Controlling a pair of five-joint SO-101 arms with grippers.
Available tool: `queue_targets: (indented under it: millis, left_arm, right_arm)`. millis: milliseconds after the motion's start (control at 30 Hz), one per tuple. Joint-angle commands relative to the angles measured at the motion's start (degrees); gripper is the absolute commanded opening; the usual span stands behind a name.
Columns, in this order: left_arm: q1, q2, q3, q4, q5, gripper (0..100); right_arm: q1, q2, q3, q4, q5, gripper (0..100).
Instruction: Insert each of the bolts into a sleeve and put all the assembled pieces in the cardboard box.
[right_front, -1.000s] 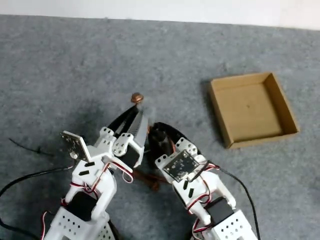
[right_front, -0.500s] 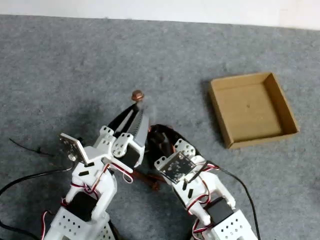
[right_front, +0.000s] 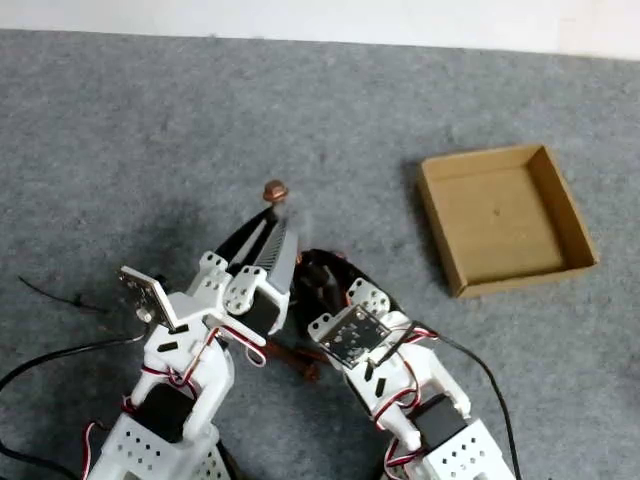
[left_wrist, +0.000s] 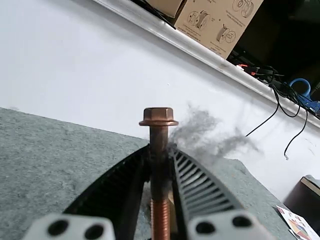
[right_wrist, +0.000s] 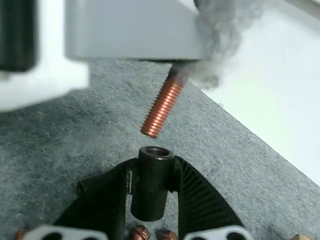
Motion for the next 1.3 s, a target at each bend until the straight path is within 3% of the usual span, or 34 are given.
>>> queue_targets:
  millis: [0,1267]
  left_arm:
    - [1.3,-1.5,1.0,-1.6,0.6,1]
    - [0.4,-1.4,1.0,-0.3,0.3,1]
  right_arm:
    - [-0.7,-1.0,8.9,-1.6,0.6,0.5]
    - [1.0,-0.6,8.9,-0.8,-2.2,0.5]
